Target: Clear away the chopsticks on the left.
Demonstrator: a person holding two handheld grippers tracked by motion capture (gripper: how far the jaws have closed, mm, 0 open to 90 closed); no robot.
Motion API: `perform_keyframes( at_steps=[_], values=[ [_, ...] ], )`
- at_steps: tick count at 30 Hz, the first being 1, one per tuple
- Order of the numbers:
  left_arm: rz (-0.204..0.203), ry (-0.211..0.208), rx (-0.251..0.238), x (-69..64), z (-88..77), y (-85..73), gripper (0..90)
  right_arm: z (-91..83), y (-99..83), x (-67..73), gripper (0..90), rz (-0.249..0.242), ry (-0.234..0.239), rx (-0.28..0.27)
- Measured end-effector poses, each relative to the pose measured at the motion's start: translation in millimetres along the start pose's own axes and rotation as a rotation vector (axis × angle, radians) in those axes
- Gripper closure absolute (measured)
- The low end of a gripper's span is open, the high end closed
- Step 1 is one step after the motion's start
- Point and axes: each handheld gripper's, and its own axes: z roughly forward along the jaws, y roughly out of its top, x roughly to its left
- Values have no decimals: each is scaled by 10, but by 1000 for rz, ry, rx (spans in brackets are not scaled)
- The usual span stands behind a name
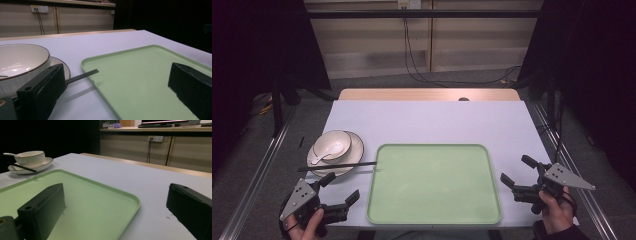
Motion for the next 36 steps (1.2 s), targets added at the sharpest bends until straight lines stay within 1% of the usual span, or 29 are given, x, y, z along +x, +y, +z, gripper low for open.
perform_keyframes(
  at_steps=[1,2,4,8,10,11,13,14,17,18,19,20,21,23,24,25,28,29,31,32,34,35,36],
  values=[
    [0,-8,3,7,-3,0,13,2,2,-1,14,0,0,-4],
    [5,0,4,7,-2,3,13,6,0,1,14,-7,-2,-2],
    [9,-11,8,9,-1,7,13,5,-2,3,14,-7,1,4],
    [8,-18,13,14,-7,6,13,8,0,10,14,-4,4,6],
    [5,-26,18,19,-18,1,13,10,-1,9,14,-11,9,6],
    [10,-19,23,35,-46,0,13,13,1,13,14,-11,7,2],
    [13,-25,23,51,-65,4,13,10,2,13,15,-12,9,5],
    [19,-23,33,73,-104,13,13,9,1,12,15,-14,12,7],
    [21,-26,47,104,-150,10,13,12,2,12,15,-15,14,5],
    [30,-25,61,116,-166,8,13,12,2,12,15,-15,14,5],
    [52,-27,75,126,-186,6,13,18,2,14,15,-17,14,5],
    [59,-33,79,134,-200,2,14,20,2,16,15,-16,20,8],
    [69,-36,84,151,-215,1,14,26,4,17,15,-17,23,7],
    [63,-31,87,187,-234,1,14,27,5,16,15,-20,24,8],
    [66,-26,89,208,-242,3,14,28,4,19,16,-16,26,10],
    [57,-32,88,224,-247,3,14,28,4,19,16,-16,26,10],
    [57,-35,101,293,-254,6,21,29,3,20,16,-13,28,12],
    [53,-43,109,316,-256,4,21,33,2,23,16,-12,27,10],
    [60,-26,130,365,-255,-3,23,37,1,26,16,-14,31,11],
    [56,-31,142,386,-250,-6,23,37,1,26,16,-14,31,11],
    [73,-20,159,432,-246,-3,32,37,1,27,17,-16,37,13],
    [73,-27,169,459,-240,2,41,37,2,24,17,-18,37,14],
    [77,-23,174,489,-238,10,42,39,2,25,17,-17,37,16]
  ],
)
